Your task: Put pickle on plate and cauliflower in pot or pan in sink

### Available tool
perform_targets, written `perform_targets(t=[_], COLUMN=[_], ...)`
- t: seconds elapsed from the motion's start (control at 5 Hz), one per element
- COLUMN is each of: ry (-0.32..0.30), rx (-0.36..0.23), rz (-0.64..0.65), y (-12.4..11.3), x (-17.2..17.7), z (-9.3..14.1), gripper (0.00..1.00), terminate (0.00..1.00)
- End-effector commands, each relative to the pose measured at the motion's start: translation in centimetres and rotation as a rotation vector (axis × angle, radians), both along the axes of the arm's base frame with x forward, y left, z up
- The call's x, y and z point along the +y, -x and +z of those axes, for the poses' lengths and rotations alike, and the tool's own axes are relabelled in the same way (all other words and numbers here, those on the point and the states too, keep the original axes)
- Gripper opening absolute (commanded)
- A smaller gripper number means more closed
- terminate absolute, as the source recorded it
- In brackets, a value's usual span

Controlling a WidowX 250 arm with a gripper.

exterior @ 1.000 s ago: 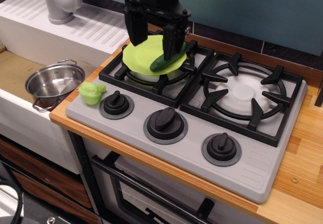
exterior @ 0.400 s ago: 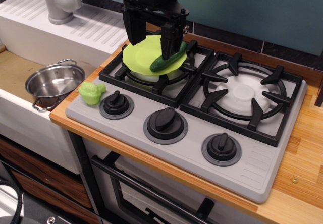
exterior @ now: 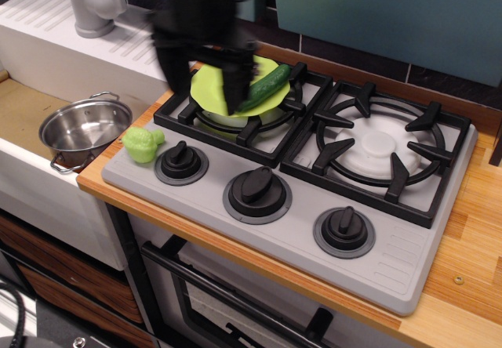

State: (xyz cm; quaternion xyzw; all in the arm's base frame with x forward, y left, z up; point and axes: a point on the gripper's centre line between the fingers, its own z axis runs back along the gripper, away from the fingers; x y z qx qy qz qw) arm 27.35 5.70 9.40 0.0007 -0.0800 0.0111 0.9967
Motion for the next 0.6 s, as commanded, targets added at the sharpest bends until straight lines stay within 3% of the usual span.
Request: perform_targets(t=[0.0, 0.4], ry=[-0.054, -0.074], rx=[-0.168, -0.248], rz=[0.028, 0.032], y=[1.2, 1.7], x=[2.5, 4.0], z=[1.0, 0.5], gripper=[1.00, 1.00], terminate=[0.00, 0.00])
